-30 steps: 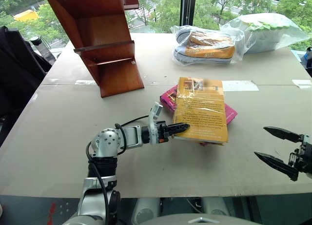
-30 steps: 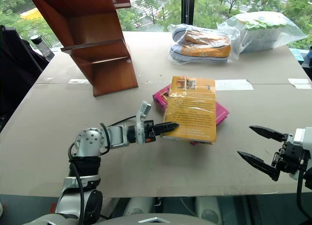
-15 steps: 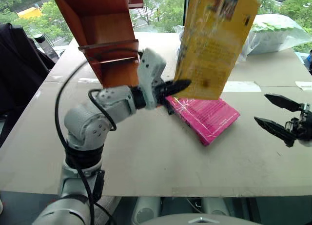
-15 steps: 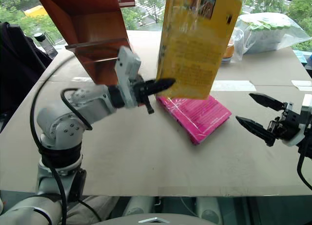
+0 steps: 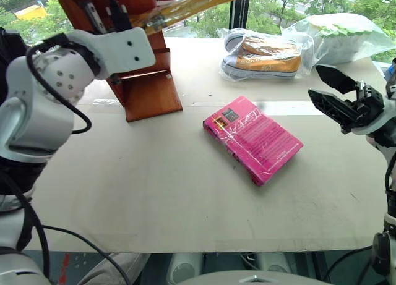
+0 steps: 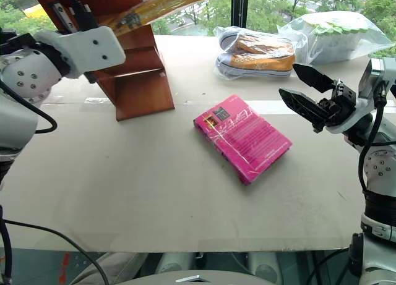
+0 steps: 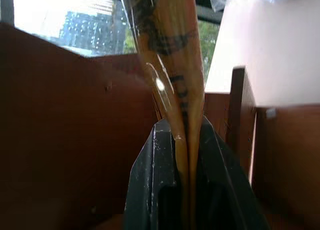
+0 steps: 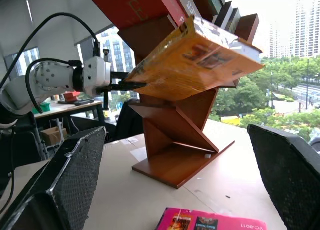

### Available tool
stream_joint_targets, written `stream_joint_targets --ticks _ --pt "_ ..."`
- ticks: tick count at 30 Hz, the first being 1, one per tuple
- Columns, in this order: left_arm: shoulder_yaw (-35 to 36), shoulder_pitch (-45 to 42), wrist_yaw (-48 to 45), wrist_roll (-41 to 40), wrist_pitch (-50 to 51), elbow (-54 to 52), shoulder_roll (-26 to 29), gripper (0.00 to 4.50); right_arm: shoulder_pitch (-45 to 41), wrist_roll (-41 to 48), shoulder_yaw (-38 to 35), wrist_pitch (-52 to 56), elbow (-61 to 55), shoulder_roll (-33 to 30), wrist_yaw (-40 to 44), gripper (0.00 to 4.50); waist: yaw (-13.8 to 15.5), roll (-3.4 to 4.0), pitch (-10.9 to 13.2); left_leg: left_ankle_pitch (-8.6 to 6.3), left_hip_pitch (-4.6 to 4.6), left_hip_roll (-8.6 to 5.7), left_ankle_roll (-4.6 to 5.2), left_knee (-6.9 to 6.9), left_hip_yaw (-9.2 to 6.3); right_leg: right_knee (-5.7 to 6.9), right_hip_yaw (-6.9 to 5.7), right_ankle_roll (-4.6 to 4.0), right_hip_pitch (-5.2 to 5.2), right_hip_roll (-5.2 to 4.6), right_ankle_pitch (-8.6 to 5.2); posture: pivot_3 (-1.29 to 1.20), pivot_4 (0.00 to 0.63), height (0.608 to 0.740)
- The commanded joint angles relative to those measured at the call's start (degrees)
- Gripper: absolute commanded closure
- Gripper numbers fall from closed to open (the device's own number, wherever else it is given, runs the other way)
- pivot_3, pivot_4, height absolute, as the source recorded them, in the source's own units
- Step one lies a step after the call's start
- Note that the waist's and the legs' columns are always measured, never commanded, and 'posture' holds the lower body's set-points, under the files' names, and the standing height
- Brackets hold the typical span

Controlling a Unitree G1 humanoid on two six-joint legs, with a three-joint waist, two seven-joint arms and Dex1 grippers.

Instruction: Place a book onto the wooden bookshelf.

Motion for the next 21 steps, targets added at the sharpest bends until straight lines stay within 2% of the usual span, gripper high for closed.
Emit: stream_joint_targets --ticks 1,7,15,16,17,21 --pt "4.23 1.21 -1.2 4.08 -2.11 0.23 1.94 4.48 -0.71 0.66 -0.06 0.72 -1.41 0.12 -0.51 0.0 0.28 -0.01 0.0 0.0 -0.04 -0.02 0.0 0.05 0.0 -0.03 -0.03 0.02 0.01 -0.05 0.0 0.0 0.15 0.693" --pt "4.84 4.15 -5.33 6.72 -1.34 1.87 1.33 4.48 -0.71 -1.67 0.25 0.13 -1.1 -0.19 -0.9 0.0 -0.13 -0.04 0.02 0.0 -0.06 -0.08 0.0 0.15 0.05 0.08 -0.02 0.04 -0.01 -0.13 0.02 0.0 0.15 0.693" --pt "3.55 2.48 -9.83 10.23 -2.18 5.0 -0.88 4.48 1.27 -1.9 -1.31 -0.29 -2.24 0.02 -1.52 0.0 -0.38 -0.03 0.02 0.0 0.02 -0.02 0.0 0.14 0.02 0.22 -0.03 0.04 -0.01 -0.05 0.01 0.0 0.15 0.693" --pt "3.91 2.44 -10.21 10.38 -1.88 5.2 -1.19 3.71 1.46 -1.84 -1.37 -0.34 -2.26 0.01 -1.45 0.0 -0.4 -0.04 0.02 0.0 0.04 -0.02 0.0 0.15 0.04 0.23 -0.01 0.04 -0.01 -0.05 0.01 0.0 0.15 0.693" --pt "4.35 2.57 -10.8 10.72 -1.15 5.36 -1.13 3.53 1.81 -1.99 -1.36 -0.42 -2.36 -0.13 -1.26 0.0 -0.45 -0.03 0.02 0.0 0.04 -0.02 0.0 0.15 0.04 0.23 -0.01 0.04 -0.01 -0.05 0.01 0.0 0.15 0.693" --pt "7.29 4.17 -11.26 12.38 1.68 4.51 0.43 1.43 3.25 -2.3 -1.65 -1.05 -2.75 -0.36 -1.01 0.0 -0.53 -0.04 0.02 0.0 0.04 -0.02 0.0 0.15 0.05 0.23 0.01 0.04 -0.02 -0.05 0.01 0.0 0.15 0.693"
